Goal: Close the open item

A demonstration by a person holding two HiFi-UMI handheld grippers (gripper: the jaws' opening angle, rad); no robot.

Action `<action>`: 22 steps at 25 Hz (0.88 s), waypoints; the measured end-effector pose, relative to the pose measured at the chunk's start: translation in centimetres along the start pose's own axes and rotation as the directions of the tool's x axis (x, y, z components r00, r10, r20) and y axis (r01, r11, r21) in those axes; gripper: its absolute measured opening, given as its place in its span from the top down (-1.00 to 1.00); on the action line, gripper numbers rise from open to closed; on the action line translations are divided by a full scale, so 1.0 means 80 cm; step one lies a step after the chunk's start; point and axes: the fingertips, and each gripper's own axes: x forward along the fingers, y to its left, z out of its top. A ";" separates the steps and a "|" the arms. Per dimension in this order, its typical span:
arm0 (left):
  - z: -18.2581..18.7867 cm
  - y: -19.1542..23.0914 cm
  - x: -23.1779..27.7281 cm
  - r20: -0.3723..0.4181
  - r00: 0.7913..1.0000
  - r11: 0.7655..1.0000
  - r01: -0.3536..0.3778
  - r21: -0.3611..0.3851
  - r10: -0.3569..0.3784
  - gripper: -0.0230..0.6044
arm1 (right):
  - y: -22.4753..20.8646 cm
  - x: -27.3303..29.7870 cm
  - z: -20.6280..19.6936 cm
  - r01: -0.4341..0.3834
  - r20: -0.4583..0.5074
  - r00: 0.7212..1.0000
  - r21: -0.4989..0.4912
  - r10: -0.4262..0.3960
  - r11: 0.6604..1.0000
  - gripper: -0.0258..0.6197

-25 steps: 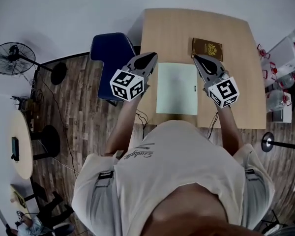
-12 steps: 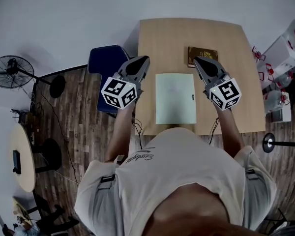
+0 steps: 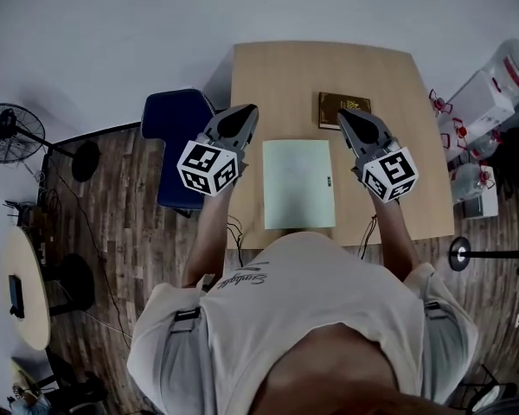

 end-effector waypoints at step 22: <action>0.021 0.036 0.001 -0.001 0.999 0.996 -0.046 0.076 0.047 0.87 | -0.012 0.026 0.047 0.047 0.080 0.996 -0.077 -0.041 0.996 0.93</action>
